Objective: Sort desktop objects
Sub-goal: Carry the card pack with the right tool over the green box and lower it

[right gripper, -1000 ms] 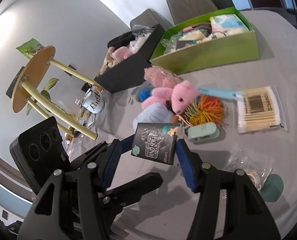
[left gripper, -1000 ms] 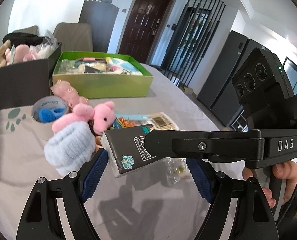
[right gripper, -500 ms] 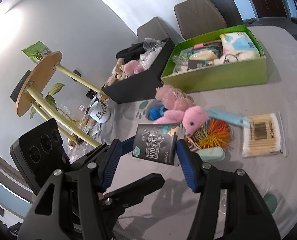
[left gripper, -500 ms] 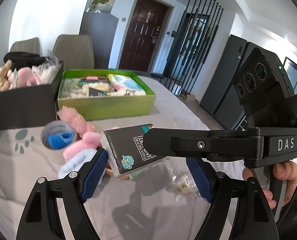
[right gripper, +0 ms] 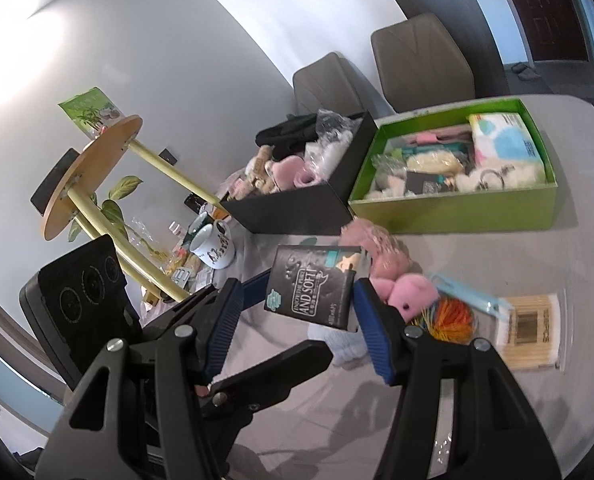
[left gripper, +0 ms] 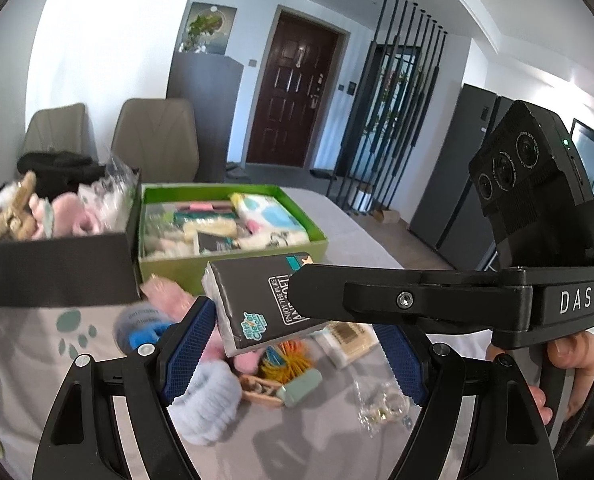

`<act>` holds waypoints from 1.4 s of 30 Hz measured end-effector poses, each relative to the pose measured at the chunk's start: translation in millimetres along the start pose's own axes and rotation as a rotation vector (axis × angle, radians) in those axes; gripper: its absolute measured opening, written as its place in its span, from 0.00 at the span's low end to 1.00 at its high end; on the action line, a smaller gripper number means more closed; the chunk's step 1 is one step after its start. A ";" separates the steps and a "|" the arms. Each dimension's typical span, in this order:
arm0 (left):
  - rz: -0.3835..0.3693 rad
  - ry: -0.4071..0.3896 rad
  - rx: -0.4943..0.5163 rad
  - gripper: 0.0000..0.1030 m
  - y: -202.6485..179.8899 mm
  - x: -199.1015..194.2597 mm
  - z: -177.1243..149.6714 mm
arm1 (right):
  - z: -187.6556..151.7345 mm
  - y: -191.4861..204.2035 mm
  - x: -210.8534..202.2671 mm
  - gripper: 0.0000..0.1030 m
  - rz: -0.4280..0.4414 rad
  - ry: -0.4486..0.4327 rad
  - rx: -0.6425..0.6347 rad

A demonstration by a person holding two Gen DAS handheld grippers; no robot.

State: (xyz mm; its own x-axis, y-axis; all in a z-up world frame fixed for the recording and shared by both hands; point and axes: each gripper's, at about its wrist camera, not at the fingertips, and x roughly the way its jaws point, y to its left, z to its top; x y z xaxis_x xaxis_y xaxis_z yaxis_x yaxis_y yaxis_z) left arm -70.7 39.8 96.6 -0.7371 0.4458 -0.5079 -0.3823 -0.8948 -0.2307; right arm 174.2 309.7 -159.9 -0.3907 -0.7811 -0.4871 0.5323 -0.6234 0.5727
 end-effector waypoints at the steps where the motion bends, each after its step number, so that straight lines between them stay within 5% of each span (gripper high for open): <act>1: 0.002 -0.008 0.004 0.79 0.8 -1.4 4.3 | 3.6 1.6 -0.1 0.56 0.004 -0.005 -0.005; 33: 0.009 -0.086 0.034 0.79 41.6 40.8 101.7 | 110.7 2.2 21.6 0.62 0.008 -0.084 -0.053; 42: 0.017 -0.002 -0.017 0.79 68.8 82.8 97.6 | 119.2 -21.1 54.4 0.63 0.011 -0.054 -0.015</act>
State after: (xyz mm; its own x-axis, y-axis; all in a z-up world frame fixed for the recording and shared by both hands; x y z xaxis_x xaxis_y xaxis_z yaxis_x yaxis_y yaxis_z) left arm -212.3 17.5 119.7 -0.7444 0.4307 -0.5102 -0.3603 -0.9025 -0.2361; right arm 52.2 276.1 -119.9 -0.4245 -0.7887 -0.4447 0.5475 -0.6148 0.5677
